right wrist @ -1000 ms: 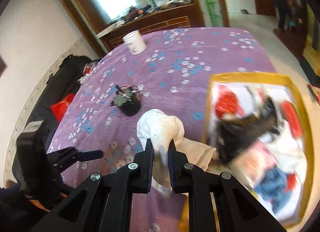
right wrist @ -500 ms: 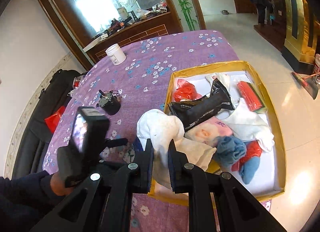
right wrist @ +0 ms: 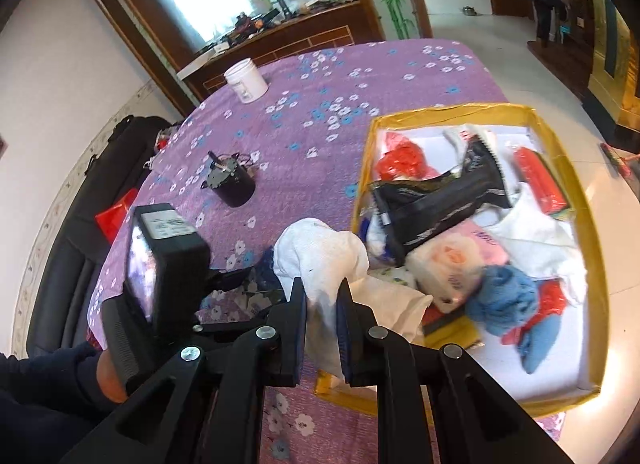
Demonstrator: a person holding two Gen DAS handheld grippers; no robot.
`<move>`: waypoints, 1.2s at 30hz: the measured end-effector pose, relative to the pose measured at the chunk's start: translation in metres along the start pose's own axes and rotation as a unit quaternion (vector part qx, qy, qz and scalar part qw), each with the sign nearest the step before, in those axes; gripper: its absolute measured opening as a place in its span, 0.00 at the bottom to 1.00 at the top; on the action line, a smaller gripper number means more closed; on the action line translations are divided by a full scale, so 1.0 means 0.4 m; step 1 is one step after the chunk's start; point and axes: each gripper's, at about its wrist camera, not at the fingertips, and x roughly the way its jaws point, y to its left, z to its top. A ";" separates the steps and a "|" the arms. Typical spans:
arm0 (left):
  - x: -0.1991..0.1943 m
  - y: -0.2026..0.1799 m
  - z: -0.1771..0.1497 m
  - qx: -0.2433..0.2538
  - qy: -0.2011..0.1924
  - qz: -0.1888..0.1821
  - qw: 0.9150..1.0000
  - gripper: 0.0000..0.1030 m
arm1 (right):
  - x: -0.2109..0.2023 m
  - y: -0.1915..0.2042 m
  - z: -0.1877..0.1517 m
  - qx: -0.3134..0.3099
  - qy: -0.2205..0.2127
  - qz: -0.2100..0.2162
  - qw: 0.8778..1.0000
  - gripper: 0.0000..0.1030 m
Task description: Organize soft objects
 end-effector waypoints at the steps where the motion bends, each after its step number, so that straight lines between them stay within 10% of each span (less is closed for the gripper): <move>1: -0.007 0.007 -0.004 -0.001 -0.003 0.003 1.000 0.49 | 0.010 0.008 0.001 -0.003 0.004 0.002 1.000 0.14; 36: -0.201 0.212 -0.100 -0.064 -0.061 0.076 0.993 0.50 | 0.104 0.264 0.008 -0.178 0.004 -0.089 0.980 0.14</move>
